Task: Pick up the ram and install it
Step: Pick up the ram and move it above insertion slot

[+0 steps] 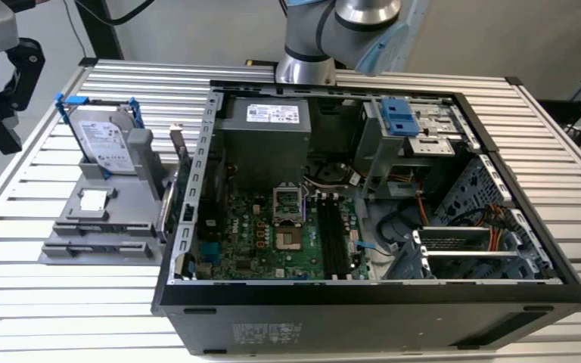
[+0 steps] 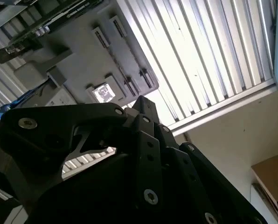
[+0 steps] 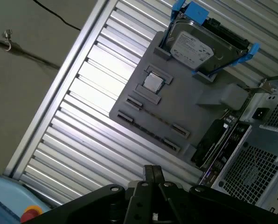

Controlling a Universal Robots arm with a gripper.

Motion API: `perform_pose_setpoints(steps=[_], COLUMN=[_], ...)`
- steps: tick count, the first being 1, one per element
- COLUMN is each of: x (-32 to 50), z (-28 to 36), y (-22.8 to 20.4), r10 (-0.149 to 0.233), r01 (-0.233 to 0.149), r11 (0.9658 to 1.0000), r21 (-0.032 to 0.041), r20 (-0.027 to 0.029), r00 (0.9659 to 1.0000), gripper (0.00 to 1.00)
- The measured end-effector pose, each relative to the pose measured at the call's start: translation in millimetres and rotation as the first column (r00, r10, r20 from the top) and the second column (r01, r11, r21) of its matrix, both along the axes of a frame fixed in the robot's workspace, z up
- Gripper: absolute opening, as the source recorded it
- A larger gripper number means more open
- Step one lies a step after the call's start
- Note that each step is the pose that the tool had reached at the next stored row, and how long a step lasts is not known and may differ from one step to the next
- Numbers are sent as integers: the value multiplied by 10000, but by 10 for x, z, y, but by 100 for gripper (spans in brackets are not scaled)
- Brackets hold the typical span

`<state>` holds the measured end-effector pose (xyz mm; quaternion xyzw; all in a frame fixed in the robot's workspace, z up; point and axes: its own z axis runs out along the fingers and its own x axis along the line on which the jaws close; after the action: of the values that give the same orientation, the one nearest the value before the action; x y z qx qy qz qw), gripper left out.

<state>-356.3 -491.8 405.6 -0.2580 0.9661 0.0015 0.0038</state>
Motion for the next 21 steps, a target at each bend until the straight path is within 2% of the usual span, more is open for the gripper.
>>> perform_pose_setpoints(steps=[7,13,17,19,21], x=[-1,-4,-6,-6,-6], z=[10,15,18,18,17], y=[0,0,0,0,0], r10=[544,1133,1600,1878,2222], r01=[-544,-1133,-1600,-1878,-2222], r11=[9985,9935,9871,9821,9749], r21=[-43,-80,-112,-124,-125], r20=[-1,-5,-10,-12,-12], r00=[9985,9936,9871,9822,9750], gripper=[0,0,0,0,0])
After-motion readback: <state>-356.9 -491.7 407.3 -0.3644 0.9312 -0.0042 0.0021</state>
